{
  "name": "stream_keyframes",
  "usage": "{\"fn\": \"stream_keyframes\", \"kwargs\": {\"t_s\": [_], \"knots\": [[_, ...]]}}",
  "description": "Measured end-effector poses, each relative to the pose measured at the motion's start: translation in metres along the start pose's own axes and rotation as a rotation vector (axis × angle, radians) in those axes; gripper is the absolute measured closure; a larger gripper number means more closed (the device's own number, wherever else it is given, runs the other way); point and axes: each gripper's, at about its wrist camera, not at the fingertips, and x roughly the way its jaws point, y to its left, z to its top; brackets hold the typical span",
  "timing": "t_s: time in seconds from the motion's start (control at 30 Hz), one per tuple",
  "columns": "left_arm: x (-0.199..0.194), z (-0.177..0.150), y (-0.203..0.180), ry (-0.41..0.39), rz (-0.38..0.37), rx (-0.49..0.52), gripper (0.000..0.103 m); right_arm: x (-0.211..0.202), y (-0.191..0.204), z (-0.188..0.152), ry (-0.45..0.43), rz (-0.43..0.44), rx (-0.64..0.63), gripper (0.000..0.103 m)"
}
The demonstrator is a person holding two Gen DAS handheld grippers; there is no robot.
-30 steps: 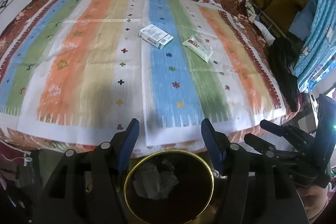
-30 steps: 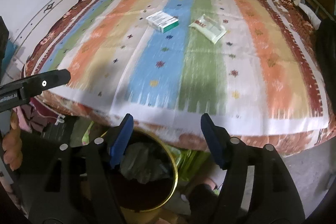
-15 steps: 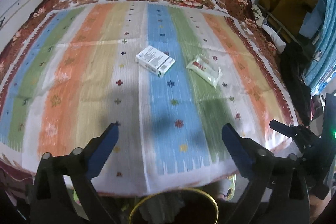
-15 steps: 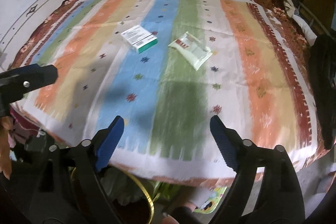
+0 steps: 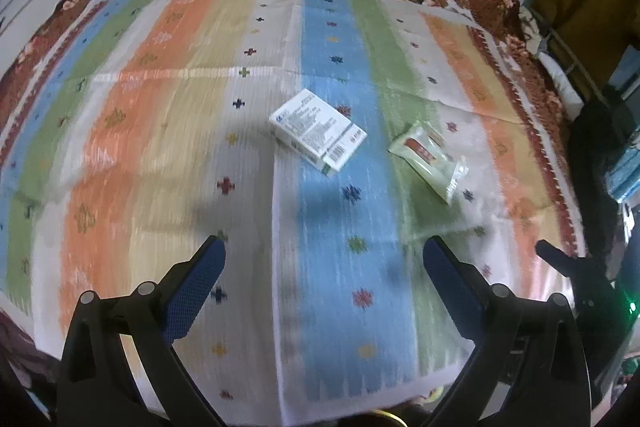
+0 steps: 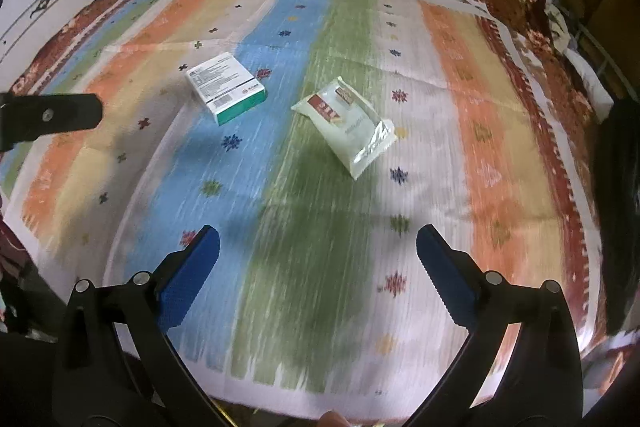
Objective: Collect trash
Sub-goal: 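Move both tools from the bin toward the medicine box and white packet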
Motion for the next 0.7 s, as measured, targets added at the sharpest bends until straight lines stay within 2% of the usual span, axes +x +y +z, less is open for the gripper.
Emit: {"fn": "stream_keyframes", "kwargs": {"t_s": [0.17, 0.3, 0.43, 0.6, 0.7], "knots": [[0.024, 0.022, 0.002, 0.013, 0.016, -0.033, 0.006, 0.02, -0.008, 0.018, -0.007, -0.02, -0.001, 0.009], [0.05, 0.034, 0.007, 0.043, 0.065, -0.061, 0.006, 0.038, -0.019, 0.026, -0.012, -0.05, -0.014, 0.009], [0.069, 0.045, 0.01, 0.065, 0.065, -0.112, 0.006, 0.051, -0.033, 0.033, -0.031, -0.079, -0.006, 0.009], [0.083, 0.06, 0.003, 0.047, 0.074, -0.134, 0.006, 0.065, -0.041, 0.04, -0.023, -0.069, -0.012, 0.009], [0.093, 0.071, 0.0, 0.034, 0.125, -0.161, 0.006, 0.072, -0.044, 0.044, -0.012, -0.073, -0.014, 0.009]]}}
